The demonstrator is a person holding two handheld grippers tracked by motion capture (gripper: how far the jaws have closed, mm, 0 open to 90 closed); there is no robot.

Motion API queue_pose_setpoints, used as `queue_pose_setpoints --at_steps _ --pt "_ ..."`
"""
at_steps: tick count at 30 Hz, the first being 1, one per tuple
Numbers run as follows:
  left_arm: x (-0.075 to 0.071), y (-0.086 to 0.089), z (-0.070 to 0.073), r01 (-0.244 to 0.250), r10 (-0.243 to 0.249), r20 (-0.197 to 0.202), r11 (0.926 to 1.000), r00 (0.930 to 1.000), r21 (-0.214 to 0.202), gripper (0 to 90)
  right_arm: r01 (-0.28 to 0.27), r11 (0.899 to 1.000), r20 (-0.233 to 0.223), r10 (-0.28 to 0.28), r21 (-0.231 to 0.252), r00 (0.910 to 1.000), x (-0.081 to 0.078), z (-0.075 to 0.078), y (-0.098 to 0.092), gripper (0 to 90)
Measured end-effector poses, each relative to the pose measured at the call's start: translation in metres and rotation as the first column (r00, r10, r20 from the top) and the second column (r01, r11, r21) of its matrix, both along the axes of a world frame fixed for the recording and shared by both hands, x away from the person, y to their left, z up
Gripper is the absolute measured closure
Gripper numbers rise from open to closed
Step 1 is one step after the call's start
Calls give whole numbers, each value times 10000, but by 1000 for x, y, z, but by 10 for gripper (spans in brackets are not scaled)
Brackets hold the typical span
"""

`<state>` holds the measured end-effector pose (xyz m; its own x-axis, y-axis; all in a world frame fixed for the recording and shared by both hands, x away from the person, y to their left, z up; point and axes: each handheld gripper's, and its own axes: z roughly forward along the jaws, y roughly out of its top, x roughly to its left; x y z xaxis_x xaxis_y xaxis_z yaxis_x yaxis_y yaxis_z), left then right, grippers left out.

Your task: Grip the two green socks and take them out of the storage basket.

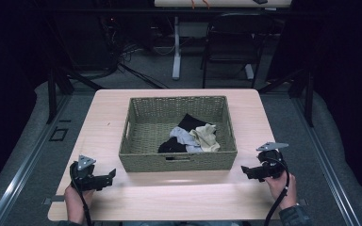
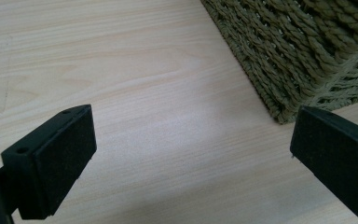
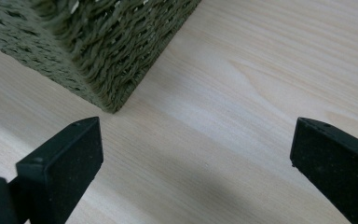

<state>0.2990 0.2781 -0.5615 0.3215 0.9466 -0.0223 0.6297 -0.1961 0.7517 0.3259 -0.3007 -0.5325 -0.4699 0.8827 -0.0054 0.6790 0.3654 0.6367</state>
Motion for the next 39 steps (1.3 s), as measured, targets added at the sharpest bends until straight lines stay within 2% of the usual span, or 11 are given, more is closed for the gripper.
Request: queue_pose_setpoints --at_steps 3,10,12,15,21,24,28,29,32,34,39 --pt "-1 -1 1 45 -46 80 10000 10000 69 3 -60 9998 0 60 -168 10000 -2 2 2 19" --pt "-2 -2 1 166 -166 37 9999 9999 19 2 -37 9999 -137 36 -118 9999 -4 6 0 19" --pt "-2 -2 1 330 -330 50 9994 9994 -52 2 -58 9992 -295 46 -399 9996 -4 7 1 22" --pt "-1 -2 -1 486 -486 64 9987 9988 -134 2 -65 9983 -288 48 -575 9996 -3 10 2 26" --pt "-1 -5 -2 564 -563 78 9983 9984 -142 2 -269 9993 -659 250 -270 9975 -2 19 2 27" --pt "-2 -3 -1 531 -531 -9 9985 9986 -110 1 -260 9996 -693 254 -79 9973 -1 24 0 27" --pt "-2 -3 -2 484 -482 69 9986 9988 -215 1 -177 9996 -734 194 233 9971 4 29 -6 20" --pt "-2 -3 -2 500 -499 85 9986 9987 -189 1 -183 9997 -875 198 174 9960 5 31 -6 13" --pt "-2 -3 -2 484 -482 117 9987 9988 -188 1 -155 9994 -830 181 321 9964 6 36 -8 6" --pt "-1 -2 -2 474 -473 46 9987 9989 -189 1 -206 9995 -724 224 252 9971 7 47 -9 4" --pt "0 -2 -2 492 -491 51 9986 9988 -199 1 -559 9983 -837 572 178 9948 12 68 -6 0"
